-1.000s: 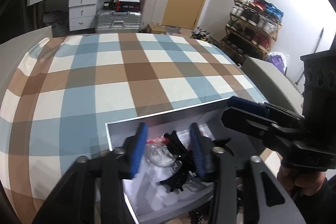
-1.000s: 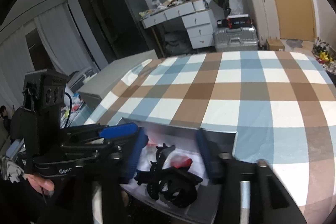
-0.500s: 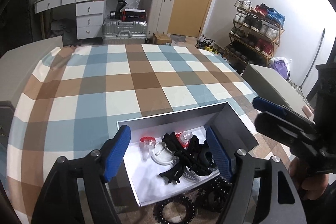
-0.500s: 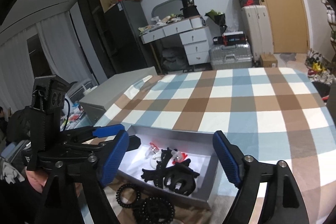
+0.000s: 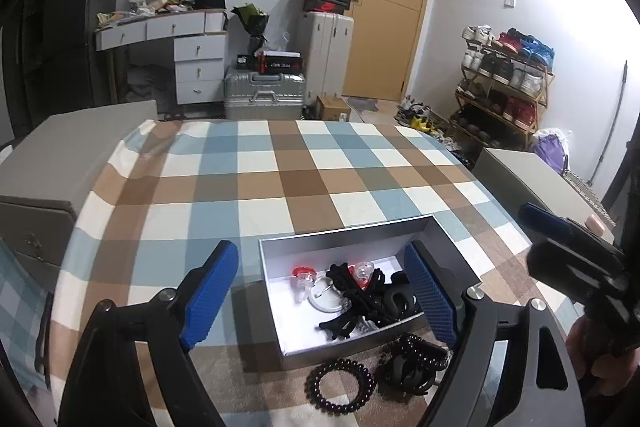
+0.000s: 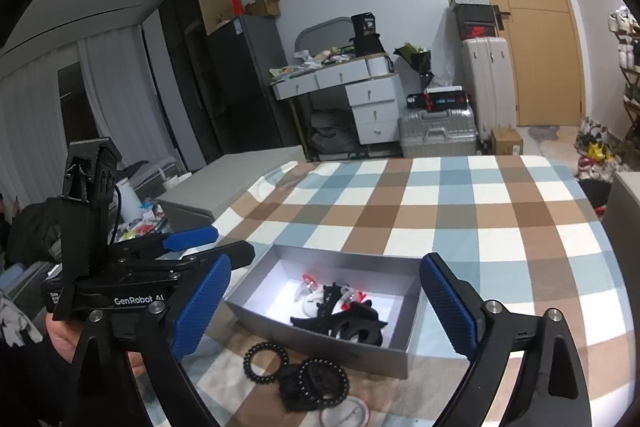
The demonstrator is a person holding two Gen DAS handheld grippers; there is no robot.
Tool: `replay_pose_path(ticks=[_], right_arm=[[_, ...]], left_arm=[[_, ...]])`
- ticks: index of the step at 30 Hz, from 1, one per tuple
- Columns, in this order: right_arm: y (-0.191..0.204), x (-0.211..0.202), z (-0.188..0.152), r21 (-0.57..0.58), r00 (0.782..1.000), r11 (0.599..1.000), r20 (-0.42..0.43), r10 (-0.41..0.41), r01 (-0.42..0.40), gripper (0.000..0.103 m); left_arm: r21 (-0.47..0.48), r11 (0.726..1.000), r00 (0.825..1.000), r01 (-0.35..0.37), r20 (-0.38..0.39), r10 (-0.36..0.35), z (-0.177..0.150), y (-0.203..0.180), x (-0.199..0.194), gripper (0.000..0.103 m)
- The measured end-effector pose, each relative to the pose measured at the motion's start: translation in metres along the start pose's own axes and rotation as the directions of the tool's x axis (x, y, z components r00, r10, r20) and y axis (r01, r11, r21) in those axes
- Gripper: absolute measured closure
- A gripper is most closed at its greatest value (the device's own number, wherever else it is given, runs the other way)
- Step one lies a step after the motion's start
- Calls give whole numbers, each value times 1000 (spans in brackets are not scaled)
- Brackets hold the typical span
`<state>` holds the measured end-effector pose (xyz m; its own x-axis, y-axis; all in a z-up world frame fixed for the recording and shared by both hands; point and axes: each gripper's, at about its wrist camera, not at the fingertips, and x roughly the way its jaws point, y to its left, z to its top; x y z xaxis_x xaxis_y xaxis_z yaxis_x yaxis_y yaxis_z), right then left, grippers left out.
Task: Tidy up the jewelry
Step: 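Withdraw both grippers from the box back over the hair ties, then lower the right gripper onto the black hair ties and close it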
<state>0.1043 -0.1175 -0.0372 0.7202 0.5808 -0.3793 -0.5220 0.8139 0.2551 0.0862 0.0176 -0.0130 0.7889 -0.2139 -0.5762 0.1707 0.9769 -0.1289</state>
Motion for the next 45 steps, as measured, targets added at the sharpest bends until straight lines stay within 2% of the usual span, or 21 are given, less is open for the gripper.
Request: replay_pose_path(ticks=[1,3,8,14,20,23,27,34,40,45], right_arm=[[1,-3,-1,4,1000,1000,5,-4,4,3],[4,-8,-4,3,1000,1000,11,-10,10,2],[13,-19,-15,-16,1000,1000,6,-13,13,0],[23,-28,-29,-48,1000,998,-3,-31,30,0],[29,-36,-44,-62,999,997,-5,-46,45,0],[28,-36,-54,-64,998,997,-38,-52,49,0],[24,-30,-72,-75,991,993,-96,-93,86,0],[15,-13,-97,-33,971,996,-222,-93,88,0],[11,0,-104,-31,953,995,-286,-103,98,16],[8,1,-92,11,967,998,-249,-51,55,23]], left_arm=[[15,1000,1000,-15,8,15,-2,-2,-1,12],[30,999,999,-44,31,43,-7,-5,-6,11],[30,997,996,-66,58,64,-18,-6,-18,3],[14,998,995,-67,77,66,-25,-6,-29,1],[-14,995,991,-100,87,101,-41,-5,-34,1],[-68,991,989,-118,78,123,-57,1,-33,1],[-96,986,990,-135,15,137,-75,8,-24,1],[-95,981,985,-167,30,171,-89,17,-26,1],[-110,985,987,-135,67,143,-91,20,-30,2],[-148,984,992,-99,65,110,-93,27,-31,2]])
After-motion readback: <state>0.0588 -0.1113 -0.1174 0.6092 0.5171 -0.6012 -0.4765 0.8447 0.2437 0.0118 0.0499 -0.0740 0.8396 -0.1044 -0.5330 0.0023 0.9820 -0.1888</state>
